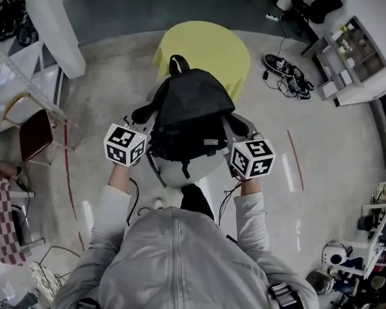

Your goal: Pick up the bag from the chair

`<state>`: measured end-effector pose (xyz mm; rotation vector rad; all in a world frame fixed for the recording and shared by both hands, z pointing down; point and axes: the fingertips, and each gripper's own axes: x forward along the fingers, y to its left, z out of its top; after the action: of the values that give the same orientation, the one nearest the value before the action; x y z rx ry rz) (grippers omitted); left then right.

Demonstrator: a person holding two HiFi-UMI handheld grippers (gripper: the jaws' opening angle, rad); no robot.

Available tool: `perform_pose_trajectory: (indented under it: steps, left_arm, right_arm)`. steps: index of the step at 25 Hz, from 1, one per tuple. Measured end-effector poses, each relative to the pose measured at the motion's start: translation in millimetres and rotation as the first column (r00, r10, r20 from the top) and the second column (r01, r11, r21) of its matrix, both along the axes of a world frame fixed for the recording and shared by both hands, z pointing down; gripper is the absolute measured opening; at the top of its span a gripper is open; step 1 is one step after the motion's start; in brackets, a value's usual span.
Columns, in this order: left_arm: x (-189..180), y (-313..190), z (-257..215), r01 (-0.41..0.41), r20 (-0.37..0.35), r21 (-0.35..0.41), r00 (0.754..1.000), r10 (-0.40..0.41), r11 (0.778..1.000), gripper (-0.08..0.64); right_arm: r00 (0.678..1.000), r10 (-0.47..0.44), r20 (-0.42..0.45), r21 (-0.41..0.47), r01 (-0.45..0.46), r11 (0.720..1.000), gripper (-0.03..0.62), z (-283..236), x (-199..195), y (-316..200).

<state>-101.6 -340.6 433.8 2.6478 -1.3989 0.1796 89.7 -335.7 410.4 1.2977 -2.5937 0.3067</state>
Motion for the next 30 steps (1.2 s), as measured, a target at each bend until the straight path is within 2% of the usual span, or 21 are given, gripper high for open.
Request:
perform_pose_trajectory:
  steps: [5, 12, 19, 30]
  left_arm:
    - [1.4, 22.9, -42.3, -0.004, 0.025, 0.096, 1.0, 0.001, 0.995, 0.04]
    - [-4.3, 56.0, -80.7, -0.011, 0.061, 0.172, 0.998, 0.001, 0.985, 0.04]
    - [0.0, 92.0, -101.6, -0.026, 0.066, 0.188, 0.998, 0.014, 0.982, 0.04]
    - [4.7, 112.1, -114.1, -0.042, 0.069, 0.204, 0.997, 0.029, 0.978, 0.039]
  right_arm:
    - [1.0, -0.006, -0.019, 0.077, 0.007, 0.997, 0.044, -38.1, 0.4, 21.8]
    - [0.999, -0.036, -0.033, 0.152, 0.041, 0.988, 0.044, -74.2, -6.6, 55.2]
    - [1.0, -0.009, -0.012, 0.147, 0.01, 0.989, 0.043, -90.7, -3.0, 92.8]
    - [1.0, -0.002, -0.015, 0.173, 0.005, 0.985, 0.038, -95.3, -4.3, 113.6]
